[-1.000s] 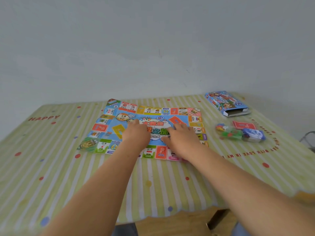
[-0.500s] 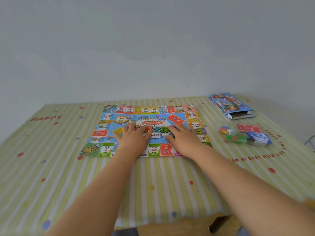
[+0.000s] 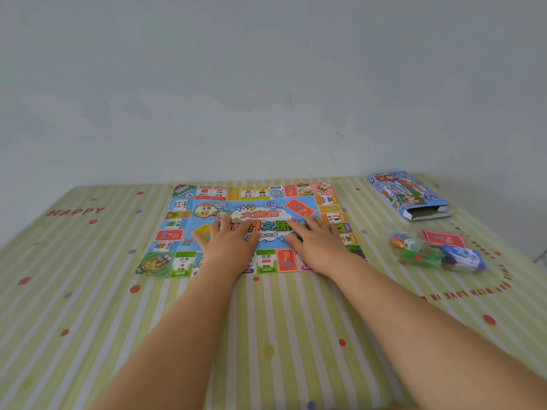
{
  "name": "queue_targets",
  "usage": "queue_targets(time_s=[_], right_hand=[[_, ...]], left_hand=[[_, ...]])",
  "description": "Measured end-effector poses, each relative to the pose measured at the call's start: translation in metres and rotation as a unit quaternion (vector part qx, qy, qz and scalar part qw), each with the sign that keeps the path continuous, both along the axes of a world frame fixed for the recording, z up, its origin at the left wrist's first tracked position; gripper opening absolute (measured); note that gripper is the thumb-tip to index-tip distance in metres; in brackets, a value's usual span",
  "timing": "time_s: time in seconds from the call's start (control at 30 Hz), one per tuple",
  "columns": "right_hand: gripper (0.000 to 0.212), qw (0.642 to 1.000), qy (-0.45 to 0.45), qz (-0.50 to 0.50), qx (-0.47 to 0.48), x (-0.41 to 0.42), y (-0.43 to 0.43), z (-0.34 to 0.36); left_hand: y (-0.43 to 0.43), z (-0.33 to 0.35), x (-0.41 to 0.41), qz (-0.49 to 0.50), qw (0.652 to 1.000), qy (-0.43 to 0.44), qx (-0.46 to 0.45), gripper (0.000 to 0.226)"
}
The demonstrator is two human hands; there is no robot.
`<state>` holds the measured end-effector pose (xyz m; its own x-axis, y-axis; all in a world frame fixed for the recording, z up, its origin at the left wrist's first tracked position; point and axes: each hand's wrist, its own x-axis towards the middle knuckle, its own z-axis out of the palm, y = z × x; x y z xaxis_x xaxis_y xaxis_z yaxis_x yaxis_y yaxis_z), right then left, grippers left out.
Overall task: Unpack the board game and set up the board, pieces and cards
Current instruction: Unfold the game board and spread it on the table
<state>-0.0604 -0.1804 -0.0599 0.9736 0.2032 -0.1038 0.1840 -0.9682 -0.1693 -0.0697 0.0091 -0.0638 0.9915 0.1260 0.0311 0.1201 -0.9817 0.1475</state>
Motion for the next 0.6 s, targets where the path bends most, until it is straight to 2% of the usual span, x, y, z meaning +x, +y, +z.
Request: queue_targets(time_s=[0.6], right_hand=[[0.058,0.999,-0.026,0.004,0.019,0.03,0.001,-0.009]], left_hand=[[0.001,-0.006,0.028,0.002,1.0,-0.019,0.008,0.05]])
